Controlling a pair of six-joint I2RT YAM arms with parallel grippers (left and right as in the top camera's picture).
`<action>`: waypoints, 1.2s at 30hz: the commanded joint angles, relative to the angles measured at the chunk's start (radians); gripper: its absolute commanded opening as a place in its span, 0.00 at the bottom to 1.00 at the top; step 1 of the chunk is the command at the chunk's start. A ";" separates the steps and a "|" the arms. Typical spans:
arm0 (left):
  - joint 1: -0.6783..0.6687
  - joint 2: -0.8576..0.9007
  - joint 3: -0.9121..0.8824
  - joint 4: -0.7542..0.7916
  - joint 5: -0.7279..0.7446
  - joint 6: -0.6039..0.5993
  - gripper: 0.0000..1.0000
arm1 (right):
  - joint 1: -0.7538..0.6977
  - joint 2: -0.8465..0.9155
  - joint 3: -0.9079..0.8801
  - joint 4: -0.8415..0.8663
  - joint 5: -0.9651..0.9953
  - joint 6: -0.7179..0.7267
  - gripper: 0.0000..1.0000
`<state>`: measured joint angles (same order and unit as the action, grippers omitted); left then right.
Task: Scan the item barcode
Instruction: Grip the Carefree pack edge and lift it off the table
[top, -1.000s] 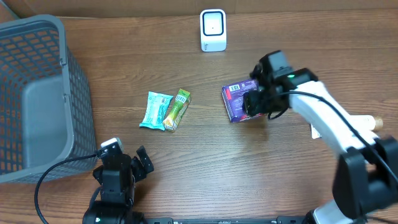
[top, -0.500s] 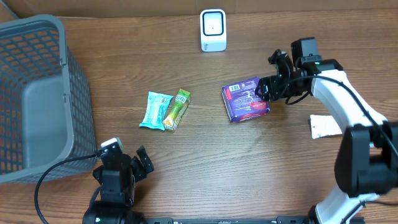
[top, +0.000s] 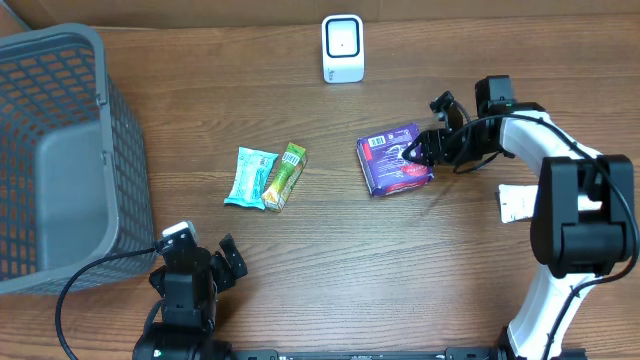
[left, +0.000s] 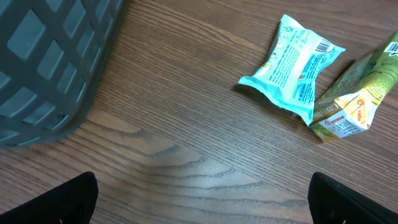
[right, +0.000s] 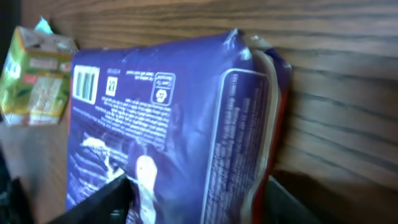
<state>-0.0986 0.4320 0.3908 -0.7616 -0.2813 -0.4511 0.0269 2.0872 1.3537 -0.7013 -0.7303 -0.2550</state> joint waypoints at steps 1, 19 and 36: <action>-0.002 -0.009 -0.004 0.006 -0.014 -0.017 1.00 | 0.002 0.002 -0.002 0.010 -0.059 0.001 0.63; -0.002 -0.009 -0.004 0.006 -0.014 -0.017 1.00 | 0.018 -0.005 -0.026 0.031 -0.259 0.099 0.04; -0.002 -0.009 -0.004 0.006 -0.014 -0.017 1.00 | 0.100 -0.509 0.035 -0.079 0.087 0.099 0.04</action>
<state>-0.0986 0.4320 0.3908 -0.7616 -0.2813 -0.4507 0.0917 1.6833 1.3598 -0.7868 -0.7776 -0.1574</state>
